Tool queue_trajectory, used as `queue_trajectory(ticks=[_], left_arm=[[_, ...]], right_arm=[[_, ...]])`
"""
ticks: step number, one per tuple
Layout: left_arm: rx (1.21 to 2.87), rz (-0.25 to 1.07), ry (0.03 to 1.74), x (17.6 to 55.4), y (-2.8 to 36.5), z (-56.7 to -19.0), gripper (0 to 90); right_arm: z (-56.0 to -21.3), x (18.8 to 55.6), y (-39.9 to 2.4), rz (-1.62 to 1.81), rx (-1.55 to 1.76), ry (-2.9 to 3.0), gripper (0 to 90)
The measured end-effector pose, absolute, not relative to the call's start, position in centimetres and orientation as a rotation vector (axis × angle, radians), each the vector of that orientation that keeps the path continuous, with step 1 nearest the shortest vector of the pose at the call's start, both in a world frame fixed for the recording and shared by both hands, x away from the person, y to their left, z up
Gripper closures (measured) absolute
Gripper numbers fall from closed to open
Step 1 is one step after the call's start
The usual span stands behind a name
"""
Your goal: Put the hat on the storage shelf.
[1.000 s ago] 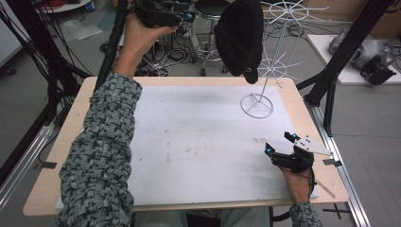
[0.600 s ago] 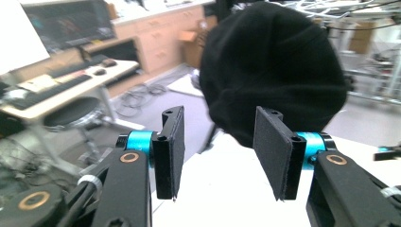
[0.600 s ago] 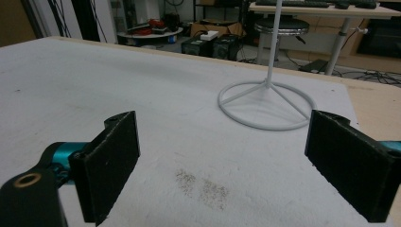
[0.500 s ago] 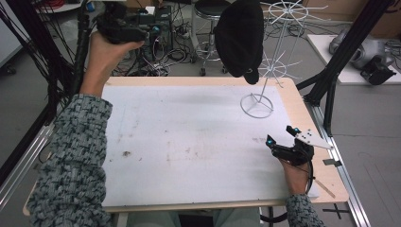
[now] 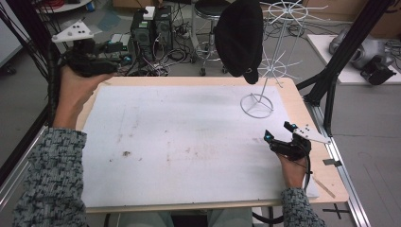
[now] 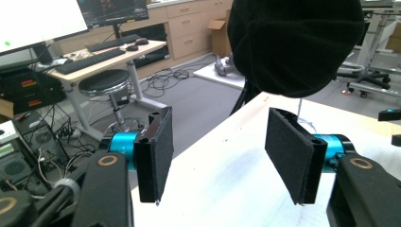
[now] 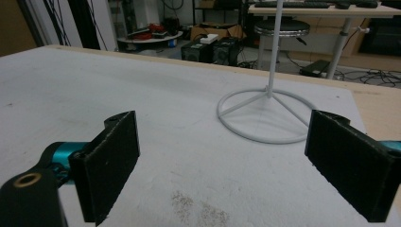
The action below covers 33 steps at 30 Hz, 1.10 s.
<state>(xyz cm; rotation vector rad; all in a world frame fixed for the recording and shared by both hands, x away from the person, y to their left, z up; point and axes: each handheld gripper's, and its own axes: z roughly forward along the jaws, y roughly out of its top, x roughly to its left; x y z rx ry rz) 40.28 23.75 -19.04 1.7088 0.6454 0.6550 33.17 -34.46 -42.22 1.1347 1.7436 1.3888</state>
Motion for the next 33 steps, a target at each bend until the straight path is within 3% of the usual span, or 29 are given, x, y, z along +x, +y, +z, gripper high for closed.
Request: queue_trajectory(ticks=[14,33], left_arm=[[1.665,0.723,0.741,35.3,27.8,-24.5,31.6],[1.625,0.698,0.859,31.6,30.5,-33.8,27.4]], right_arm=[[-42.1,34.1,-33.2,1.392,1.118,1.767,10.0],[-42.2,34.0,-33.1,1.384,1.123,1.775,10.0]])
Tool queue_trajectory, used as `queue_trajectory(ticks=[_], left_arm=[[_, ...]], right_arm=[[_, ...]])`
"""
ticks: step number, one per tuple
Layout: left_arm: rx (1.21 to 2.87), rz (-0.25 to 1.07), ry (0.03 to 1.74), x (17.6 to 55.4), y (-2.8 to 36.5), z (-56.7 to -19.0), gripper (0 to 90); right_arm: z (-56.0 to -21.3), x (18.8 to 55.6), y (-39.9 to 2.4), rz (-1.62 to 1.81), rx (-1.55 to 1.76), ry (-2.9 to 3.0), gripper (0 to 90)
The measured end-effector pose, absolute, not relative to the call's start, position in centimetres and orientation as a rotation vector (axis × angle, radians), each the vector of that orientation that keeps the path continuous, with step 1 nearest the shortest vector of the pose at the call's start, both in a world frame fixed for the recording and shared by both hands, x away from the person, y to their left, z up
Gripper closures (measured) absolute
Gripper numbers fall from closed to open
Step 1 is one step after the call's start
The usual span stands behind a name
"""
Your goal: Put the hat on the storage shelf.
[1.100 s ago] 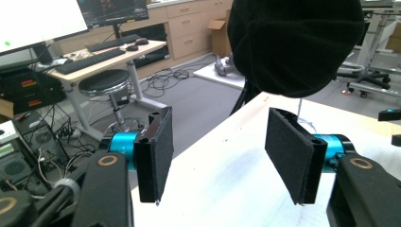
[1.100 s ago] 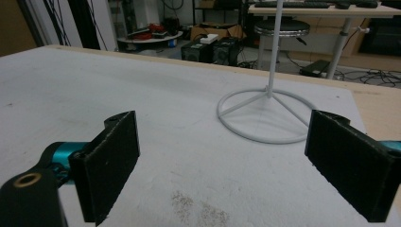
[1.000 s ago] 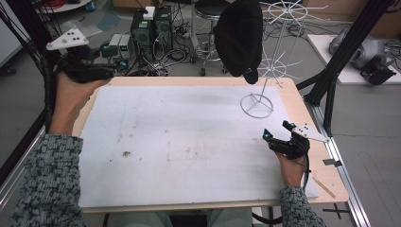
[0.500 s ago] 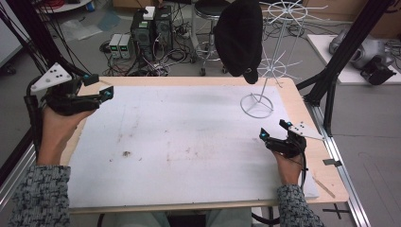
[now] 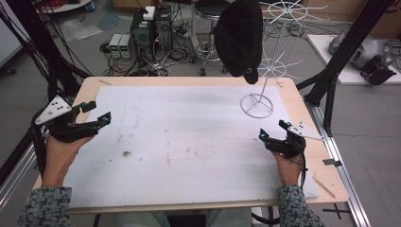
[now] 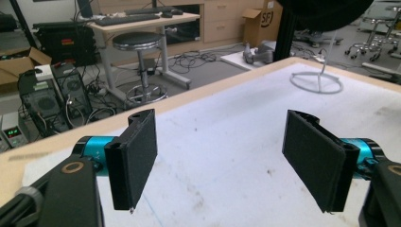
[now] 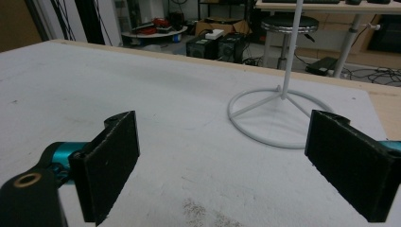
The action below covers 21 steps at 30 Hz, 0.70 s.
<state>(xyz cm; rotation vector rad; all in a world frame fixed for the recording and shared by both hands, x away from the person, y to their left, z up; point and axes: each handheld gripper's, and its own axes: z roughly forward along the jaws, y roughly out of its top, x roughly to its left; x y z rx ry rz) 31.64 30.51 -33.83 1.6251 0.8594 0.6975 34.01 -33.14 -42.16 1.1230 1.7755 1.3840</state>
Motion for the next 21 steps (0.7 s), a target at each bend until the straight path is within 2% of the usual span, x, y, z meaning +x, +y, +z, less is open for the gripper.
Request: queue_trajectory(ticks=[11,21], left_arm=[[1.663,0.704,0.883,29.9,29.2,-38.5,27.4],[1.662,0.693,0.893,29.4,29.2,-39.9,26.9]], right_arm=[[-42.3,34.0,-33.0,1.378,1.128,1.782,10.0],[-42.2,33.9,-32.9,1.372,1.119,1.79,10.0]])
